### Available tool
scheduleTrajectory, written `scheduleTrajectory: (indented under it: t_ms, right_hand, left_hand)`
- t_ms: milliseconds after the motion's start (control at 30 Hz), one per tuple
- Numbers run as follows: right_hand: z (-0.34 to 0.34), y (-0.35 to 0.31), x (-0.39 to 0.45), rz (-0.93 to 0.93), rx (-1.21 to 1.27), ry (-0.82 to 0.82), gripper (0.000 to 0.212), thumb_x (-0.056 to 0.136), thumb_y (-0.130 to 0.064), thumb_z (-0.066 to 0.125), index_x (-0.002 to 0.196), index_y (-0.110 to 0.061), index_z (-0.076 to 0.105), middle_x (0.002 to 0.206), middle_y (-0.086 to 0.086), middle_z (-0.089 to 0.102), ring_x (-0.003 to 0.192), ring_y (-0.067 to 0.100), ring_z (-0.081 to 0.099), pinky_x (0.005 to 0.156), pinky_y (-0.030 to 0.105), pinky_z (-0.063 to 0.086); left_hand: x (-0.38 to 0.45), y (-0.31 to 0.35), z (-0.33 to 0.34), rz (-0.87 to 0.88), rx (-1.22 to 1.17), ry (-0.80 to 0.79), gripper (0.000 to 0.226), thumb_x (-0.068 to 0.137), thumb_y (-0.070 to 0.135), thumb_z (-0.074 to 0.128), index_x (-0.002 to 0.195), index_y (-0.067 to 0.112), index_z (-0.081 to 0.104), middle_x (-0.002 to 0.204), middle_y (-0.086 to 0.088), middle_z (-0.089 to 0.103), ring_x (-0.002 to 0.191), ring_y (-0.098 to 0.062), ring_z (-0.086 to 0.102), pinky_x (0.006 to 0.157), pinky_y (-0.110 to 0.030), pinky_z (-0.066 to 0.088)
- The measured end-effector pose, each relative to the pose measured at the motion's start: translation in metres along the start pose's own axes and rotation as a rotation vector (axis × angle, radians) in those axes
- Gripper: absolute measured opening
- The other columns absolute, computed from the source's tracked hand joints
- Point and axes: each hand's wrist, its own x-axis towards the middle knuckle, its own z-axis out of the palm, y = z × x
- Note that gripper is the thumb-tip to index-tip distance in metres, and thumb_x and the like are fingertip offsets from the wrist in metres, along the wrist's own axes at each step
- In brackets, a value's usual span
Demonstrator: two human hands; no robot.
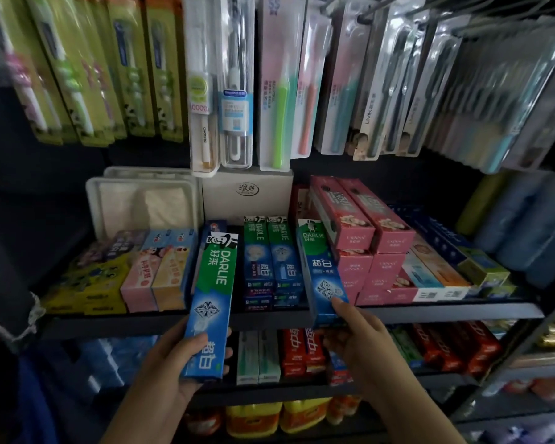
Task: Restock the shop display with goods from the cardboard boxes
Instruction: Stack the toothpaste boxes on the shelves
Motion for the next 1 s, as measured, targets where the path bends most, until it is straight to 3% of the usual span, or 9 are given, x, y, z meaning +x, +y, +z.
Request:
scheduleTrajectory:
  t_ms: [33,100,200,333,467,633,767,900,1000]
  right_hand:
    - [0.001,-0.001,0.001,0.006,-0.012,0.01,0.038,0.075,-0.037,0.07,0.1,-0.009,0.063,0.08,0.007,0.075,0.074,0.021,0.067,0.069,0.033,0.047]
    - [0.002,-0.001,0.006,0.021,-0.036,0.034,0.045,0.072,-0.043,0.072,0.104,-0.012,0.064,0.083,0.009,0.074,0.077,0.024,0.063,0.07,0.034,0.045]
    - [0.004,0.0,0.011,0.057,-0.068,0.073,0.041,0.081,-0.047,0.067,0.103,-0.012,0.064,0.068,0.008,0.067,0.067,0.024,0.051,0.069,0.037,0.039]
    - [0.011,0.007,0.016,0.089,-0.003,0.105,0.033,0.089,-0.039,0.064,0.099,-0.007,0.064,0.057,0.007,0.06,0.053,0.016,0.048,0.06,0.032,0.04]
    - [0.019,0.012,0.021,0.127,0.239,0.161,0.029,0.087,-0.028,0.069,0.098,-0.002,0.063,0.074,0.009,0.072,0.072,0.016,0.071,0.068,0.026,0.059]
    - [0.027,0.013,0.021,0.182,0.467,0.196,0.014,0.093,-0.015,0.06,0.091,-0.002,0.054,0.097,0.02,0.062,0.089,0.024,0.069,0.074,0.031,0.059]
    - [0.032,0.014,0.023,0.207,0.397,0.241,0.019,0.096,-0.017,0.057,0.082,-0.004,0.055,0.095,0.012,0.061,0.088,0.019,0.066,0.076,0.027,0.059]
    - [0.03,0.019,0.028,0.193,0.192,0.183,0.016,0.098,-0.027,0.051,0.086,-0.02,0.059,0.089,-0.005,0.061,0.099,0.01,0.06,0.056,0.01,0.052]
    - [0.031,0.015,0.03,0.17,0.272,0.18,0.014,0.099,-0.017,0.05,0.089,-0.013,0.059,0.091,0.0,0.062,0.097,0.014,0.061,0.073,0.017,0.056]
  left_hand:
    - [0.0,0.0,0.0,-0.003,-0.001,-0.01,0.048,0.075,0.016,0.073,0.121,0.008,0.06,0.071,-0.011,0.073,0.073,-0.036,0.066,0.063,-0.044,0.052]
    - [0.002,-0.002,-0.002,0.0,0.019,-0.013,0.046,0.073,0.018,0.075,0.117,0.01,0.062,0.075,-0.012,0.074,0.07,-0.033,0.068,0.062,-0.043,0.052]
    - [0.004,-0.004,-0.007,-0.014,0.022,-0.033,0.028,0.09,0.005,0.051,0.116,0.01,0.061,0.079,-0.014,0.072,0.072,-0.032,0.066,0.061,-0.039,0.048]
    - [0.004,-0.005,-0.015,-0.012,0.032,-0.036,0.022,0.093,0.004,0.044,0.102,0.014,0.062,0.068,-0.009,0.072,0.055,-0.023,0.068,0.043,-0.031,0.053]
    - [0.001,-0.002,-0.02,0.005,-0.007,-0.035,0.022,0.094,0.004,0.042,0.097,0.011,0.062,0.068,-0.012,0.071,0.052,-0.022,0.068,0.04,-0.029,0.054]
    - [0.001,-0.002,-0.021,0.025,-0.035,-0.008,0.021,0.094,0.001,0.041,0.096,0.009,0.061,0.063,-0.012,0.07,0.049,-0.022,0.067,0.04,-0.029,0.054]
    - [0.001,-0.005,-0.021,0.033,-0.02,0.002,0.023,0.093,0.001,0.041,0.1,0.008,0.062,0.068,-0.014,0.071,0.053,-0.023,0.068,0.042,-0.03,0.055]
    - [0.001,-0.005,-0.021,0.019,0.008,0.02,0.023,0.093,0.003,0.043,0.104,0.012,0.062,0.073,-0.012,0.073,0.058,-0.023,0.07,0.043,-0.029,0.055]
    - [0.001,-0.005,-0.017,0.013,0.012,0.039,0.022,0.091,0.002,0.046,0.104,0.009,0.062,0.072,-0.013,0.072,0.058,-0.024,0.07,0.043,-0.029,0.054]
